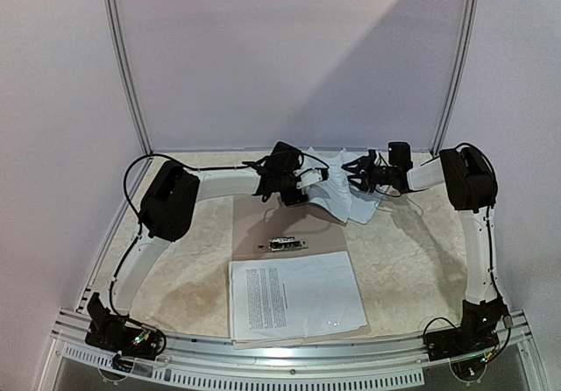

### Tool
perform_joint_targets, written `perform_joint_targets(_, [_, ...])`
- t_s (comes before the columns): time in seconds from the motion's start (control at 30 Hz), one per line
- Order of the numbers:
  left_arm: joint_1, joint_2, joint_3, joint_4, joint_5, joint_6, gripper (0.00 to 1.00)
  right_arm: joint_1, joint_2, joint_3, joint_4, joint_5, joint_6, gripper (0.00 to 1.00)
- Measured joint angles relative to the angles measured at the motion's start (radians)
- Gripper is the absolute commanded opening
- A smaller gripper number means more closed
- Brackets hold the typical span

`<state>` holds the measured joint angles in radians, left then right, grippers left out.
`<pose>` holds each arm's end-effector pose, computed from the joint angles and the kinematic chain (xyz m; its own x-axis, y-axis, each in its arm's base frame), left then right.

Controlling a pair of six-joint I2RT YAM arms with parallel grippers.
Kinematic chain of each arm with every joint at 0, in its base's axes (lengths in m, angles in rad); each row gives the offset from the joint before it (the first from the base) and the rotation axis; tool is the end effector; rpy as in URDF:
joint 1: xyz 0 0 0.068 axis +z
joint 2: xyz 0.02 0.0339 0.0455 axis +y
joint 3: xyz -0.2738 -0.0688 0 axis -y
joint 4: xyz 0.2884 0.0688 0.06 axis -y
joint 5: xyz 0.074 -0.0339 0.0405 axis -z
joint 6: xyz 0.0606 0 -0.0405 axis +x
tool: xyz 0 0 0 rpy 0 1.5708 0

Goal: Put the files into the folder
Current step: Pick up the file from the center of the board.

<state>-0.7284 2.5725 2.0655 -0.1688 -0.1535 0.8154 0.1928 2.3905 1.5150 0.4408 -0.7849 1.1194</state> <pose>0.4810 -0.4167 0.0897 0.0941 0.8802 -0.4653 0.7298 0.2569 0.6336 0.5384 0.1488 0.0681 -0.8684 0.4791 -0.1278 0.0384 0.3219 0.9460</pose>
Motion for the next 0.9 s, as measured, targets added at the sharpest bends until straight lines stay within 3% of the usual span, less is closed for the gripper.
perform_joint_targets(0.23, [0.0,0.0,0.0,0.0,0.007,0.004,0.85,0.005,-0.013,0.004,-0.185,0.143,-0.161,0.42])
perform_joint_targets(0.33, [-0.001,0.0,0.0,0.001,0.008,0.008,0.85,0.012,-0.033,0.004,-0.237,0.197,-0.239,0.13])
perform_joint_targets(0.4, [-0.001,0.0,-0.002,0.004,0.008,0.01,0.85,0.015,-0.034,0.004,-0.257,0.208,-0.264,0.0])
perform_joint_targets(0.67, [-0.003,-0.014,-0.001,-0.036,0.011,0.01,0.91,0.016,-0.04,0.036,-0.304,0.181,-0.303,0.0])
perform_joint_targets(0.9, [0.0,-0.225,-0.064,-0.344,0.105,-0.011,0.96,0.026,-0.228,0.071,-0.512,0.138,-0.493,0.0])
